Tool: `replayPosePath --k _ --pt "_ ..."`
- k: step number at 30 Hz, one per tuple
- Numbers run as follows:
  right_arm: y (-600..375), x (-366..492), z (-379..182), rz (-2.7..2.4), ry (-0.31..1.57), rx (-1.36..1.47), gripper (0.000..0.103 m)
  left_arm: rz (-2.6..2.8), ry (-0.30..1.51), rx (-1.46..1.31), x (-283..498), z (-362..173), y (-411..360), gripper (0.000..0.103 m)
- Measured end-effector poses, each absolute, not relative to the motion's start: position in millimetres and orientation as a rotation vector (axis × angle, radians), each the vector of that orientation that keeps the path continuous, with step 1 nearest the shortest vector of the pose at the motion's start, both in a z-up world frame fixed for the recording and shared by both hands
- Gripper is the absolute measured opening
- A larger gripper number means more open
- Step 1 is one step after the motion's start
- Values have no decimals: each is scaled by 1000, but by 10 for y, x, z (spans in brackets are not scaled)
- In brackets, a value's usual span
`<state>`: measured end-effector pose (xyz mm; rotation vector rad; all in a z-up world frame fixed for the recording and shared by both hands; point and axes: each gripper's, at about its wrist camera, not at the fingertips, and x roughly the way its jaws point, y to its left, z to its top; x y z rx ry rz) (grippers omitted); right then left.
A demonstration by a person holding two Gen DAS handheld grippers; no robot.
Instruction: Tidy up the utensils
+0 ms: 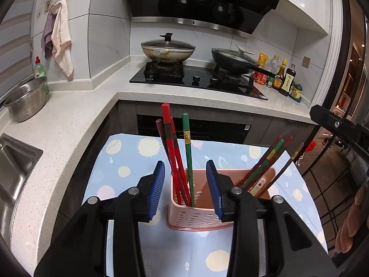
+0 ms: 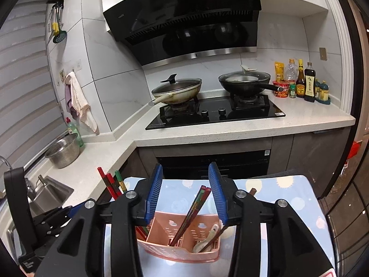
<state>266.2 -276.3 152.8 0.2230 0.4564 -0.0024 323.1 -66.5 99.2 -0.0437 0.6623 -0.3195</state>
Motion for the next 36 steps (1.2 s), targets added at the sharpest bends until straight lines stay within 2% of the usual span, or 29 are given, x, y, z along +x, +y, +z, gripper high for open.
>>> replayPosePath --k 2,5,10,12,15,19,22,26,30,33,36 --pt "-2731 2589 1526 0 461 205 47 -313 662 -58 3172 999 -652 42" --pt "-2653 2461 1524 -8 464 156 54 -309 659 -55 3051 997 -649 43" --pt "-2539 2195 1466 -7 486 119 60 -294 664 -53 2865 1012 -616 47" --pt "-2510 2093 1418 -15 503 115 61 -287 661 -49 2783 1029 -596 48" --pt "-2475 1938 1320 -16 537 126 61 -268 648 -33 2649 1055 -575 60" --pt "-2462 1761 1204 -18 571 156 61 -260 648 -16 2478 1061 -561 62" --pt "-2451 1647 1116 -29 592 172 61 -250 648 -4 2372 1049 -552 69" --pt "-2417 1521 1033 -51 608 163 61 -243 649 17 2250 1032 -573 70" --pt "-2398 1413 979 -65 620 143 61 -234 656 27 2148 1004 -582 75" --pt "-2368 1326 956 -83 624 111 61 -227 658 30 2081 984 -589 82" --pt "-2356 1263 933 -78 641 122 61 -229 661 27 2003 959 -598 83"
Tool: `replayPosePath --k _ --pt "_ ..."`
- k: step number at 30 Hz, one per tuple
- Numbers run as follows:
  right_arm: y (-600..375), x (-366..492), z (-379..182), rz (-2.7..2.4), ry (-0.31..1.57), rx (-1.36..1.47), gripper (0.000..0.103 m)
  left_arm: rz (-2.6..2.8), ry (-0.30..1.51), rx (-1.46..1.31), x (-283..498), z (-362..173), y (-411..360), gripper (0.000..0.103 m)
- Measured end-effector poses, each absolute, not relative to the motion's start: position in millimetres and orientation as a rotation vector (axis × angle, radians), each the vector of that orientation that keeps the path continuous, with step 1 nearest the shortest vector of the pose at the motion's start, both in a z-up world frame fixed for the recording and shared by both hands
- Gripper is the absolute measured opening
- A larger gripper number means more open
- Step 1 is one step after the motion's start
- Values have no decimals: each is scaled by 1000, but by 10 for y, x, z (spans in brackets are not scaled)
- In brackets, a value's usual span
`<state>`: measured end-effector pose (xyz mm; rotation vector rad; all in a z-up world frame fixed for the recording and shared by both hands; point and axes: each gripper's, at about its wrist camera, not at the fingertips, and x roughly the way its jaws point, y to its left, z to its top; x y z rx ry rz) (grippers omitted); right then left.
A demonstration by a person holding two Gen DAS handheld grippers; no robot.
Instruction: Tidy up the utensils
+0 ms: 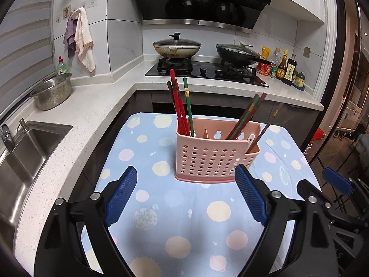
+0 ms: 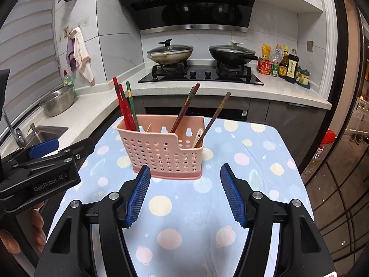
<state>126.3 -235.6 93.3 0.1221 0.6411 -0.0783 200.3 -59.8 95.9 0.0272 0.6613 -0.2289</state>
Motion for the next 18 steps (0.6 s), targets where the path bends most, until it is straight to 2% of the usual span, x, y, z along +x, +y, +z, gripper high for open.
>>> replayPosePath --k 3,9,11,13,18 --pt "-2343 1198 908 -83 648 133 61 -224 663 33 1939 941 -601 86" --pt "-2322 1093 872 -94 646 142 71 -217 678 29 1831 889 -566 90" --pt "-2317 1065 871 -97 639 141 80 -215 683 29 1793 864 -568 90" --pt "-2332 1028 862 -100 631 144 84 -213 690 32 1764 835 -566 91" --pt "-2382 969 846 -126 628 151 88 -207 700 35 1707 801 -568 93"
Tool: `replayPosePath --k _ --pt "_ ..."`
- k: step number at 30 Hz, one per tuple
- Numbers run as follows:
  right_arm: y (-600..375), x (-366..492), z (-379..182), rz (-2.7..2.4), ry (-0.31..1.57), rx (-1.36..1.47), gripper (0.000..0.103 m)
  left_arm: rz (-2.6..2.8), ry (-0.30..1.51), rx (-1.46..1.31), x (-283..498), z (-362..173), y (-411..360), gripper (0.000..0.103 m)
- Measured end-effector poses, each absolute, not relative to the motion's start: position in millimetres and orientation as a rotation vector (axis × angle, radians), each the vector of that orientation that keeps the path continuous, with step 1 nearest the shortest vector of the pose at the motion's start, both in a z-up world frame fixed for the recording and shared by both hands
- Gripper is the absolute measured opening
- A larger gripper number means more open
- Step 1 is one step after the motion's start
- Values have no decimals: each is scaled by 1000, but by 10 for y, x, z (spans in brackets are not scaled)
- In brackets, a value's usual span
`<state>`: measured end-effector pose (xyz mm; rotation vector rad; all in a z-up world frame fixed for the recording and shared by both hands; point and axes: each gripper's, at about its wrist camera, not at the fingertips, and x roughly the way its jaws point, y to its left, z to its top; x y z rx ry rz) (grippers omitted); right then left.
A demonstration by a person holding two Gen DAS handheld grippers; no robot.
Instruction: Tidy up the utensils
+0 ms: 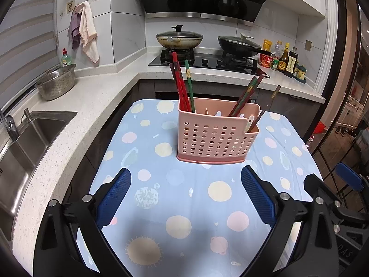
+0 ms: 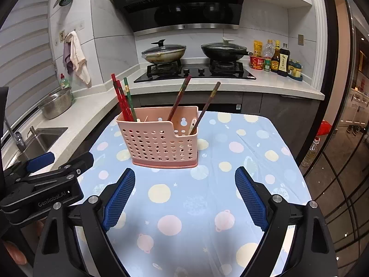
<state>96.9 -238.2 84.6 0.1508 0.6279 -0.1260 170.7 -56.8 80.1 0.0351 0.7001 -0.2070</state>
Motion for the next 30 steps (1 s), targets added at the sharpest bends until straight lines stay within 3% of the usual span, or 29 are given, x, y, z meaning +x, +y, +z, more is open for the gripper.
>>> replayPosePath --k 1,30 --pt "-2389 963 841 -132 632 151 96 -203 701 36 1694 794 -568 94" --pt "-2283 820 688 -158 676 109 97 -158 731 42 1477 621 -525 96"
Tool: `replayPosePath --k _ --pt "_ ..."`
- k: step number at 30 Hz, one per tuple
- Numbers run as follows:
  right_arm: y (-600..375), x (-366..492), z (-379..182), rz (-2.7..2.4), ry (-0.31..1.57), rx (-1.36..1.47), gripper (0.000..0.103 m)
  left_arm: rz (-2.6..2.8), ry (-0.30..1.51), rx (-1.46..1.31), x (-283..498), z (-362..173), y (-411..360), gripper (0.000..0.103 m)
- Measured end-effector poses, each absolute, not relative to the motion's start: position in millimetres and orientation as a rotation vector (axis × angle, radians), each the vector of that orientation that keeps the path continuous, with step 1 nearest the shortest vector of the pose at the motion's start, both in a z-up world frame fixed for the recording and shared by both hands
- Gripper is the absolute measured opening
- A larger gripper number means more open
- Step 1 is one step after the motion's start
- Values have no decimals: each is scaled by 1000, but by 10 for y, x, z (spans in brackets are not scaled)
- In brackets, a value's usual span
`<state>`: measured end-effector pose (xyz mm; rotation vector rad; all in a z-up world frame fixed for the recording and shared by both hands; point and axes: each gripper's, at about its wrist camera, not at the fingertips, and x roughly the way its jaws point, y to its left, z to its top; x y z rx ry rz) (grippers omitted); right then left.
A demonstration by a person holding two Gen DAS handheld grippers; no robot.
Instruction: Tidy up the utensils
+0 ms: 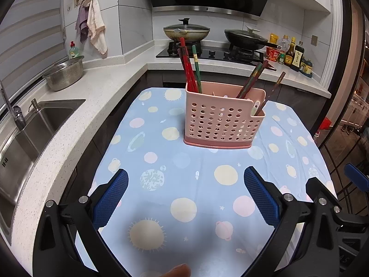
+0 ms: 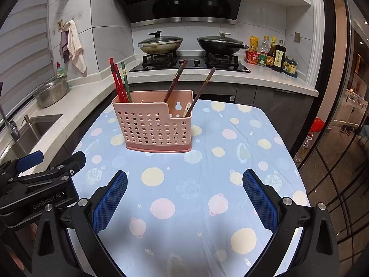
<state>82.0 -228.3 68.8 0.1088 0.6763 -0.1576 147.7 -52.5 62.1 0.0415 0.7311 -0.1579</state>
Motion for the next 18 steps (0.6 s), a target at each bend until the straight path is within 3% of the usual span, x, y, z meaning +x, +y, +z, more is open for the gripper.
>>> replayPosePath --k 18 --pt "-2403 833 585 -199 695 112 96 -112 738 45 1512 592 -441 96"
